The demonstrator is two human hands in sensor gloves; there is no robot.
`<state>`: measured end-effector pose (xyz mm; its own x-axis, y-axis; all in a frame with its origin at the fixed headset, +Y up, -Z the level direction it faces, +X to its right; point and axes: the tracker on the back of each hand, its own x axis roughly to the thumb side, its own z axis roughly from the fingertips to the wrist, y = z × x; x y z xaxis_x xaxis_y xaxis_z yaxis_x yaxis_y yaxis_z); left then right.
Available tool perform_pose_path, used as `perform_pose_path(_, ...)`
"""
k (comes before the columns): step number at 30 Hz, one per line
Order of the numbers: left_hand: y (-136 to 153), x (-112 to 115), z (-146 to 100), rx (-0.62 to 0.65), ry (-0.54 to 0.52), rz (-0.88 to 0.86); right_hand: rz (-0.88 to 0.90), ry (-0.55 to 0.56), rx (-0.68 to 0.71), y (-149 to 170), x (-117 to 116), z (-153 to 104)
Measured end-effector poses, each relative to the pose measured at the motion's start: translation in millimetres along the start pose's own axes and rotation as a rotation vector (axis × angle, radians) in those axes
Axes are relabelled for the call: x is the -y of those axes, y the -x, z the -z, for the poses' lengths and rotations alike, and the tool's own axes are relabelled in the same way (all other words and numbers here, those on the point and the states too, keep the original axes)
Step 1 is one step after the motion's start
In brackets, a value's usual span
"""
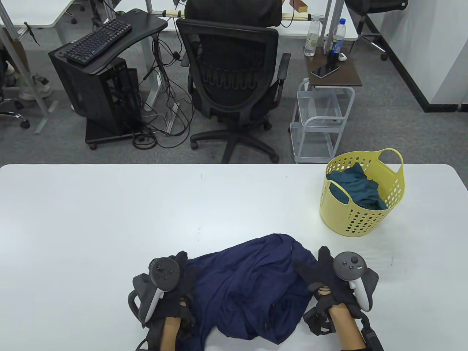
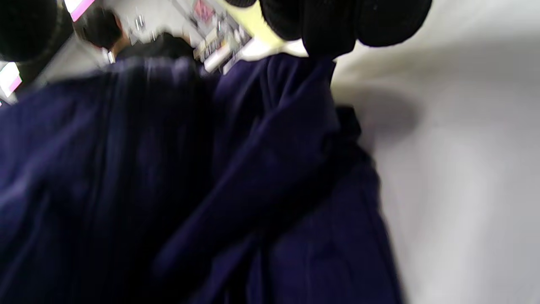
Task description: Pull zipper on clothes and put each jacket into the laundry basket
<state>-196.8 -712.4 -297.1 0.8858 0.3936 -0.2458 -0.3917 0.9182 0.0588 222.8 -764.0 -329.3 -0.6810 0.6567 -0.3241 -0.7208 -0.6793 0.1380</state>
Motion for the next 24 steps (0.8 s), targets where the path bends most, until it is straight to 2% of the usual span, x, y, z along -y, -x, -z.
perform_pose_path(3,-4.2,1.9,-0.8,0.014,0.003,-0.028,-0.068,-0.080,-0.015,-10.8,-12.5,6.1)
perform_pose_path(5,-11.9,4.9,-3.4,0.039,0.013,-0.039,-0.175,-0.025,-0.013,-14.4,-20.4,8.2)
perform_pose_path(7,-20.8,9.1,-7.0,0.060,0.030,-0.017,-0.257,0.089,0.012,-17.1,-24.6,7.8)
perform_pose_path(9,-30.2,14.6,-10.8,0.068,0.062,-0.021,-0.338,0.133,0.037,-19.1,-21.7,6.3)
perform_pose_path(12,-43.5,20.2,-16.1,0.118,0.111,-0.036,-0.229,0.165,0.143,-20.4,-16.0,0.7)
perform_pose_path(14,-53.0,22.0,-20.5,0.172,0.135,-0.038,-0.170,0.166,0.253,-24.2,-10.0,-7.3)
perform_pose_path(17,-67.0,23.2,-29.1,0.288,0.190,-0.076,0.014,0.206,0.434,-34.2,0.7,-27.9)
perform_pose_path(19,-74.6,26.3,-33.0,0.388,0.275,-0.115,0.112,0.170,0.564,-42.8,4.1,-41.7)
perform_pose_path(21,-80.2,31.1,-35.6,0.465,0.364,-0.171,0.161,0.079,0.686,-52.4,3.6,-55.1)
perform_pose_path(24,-85.0,39.0,-36.4,0.490,0.349,-0.119,0.183,0.015,0.808,-60.0,-2.7,-67.7)
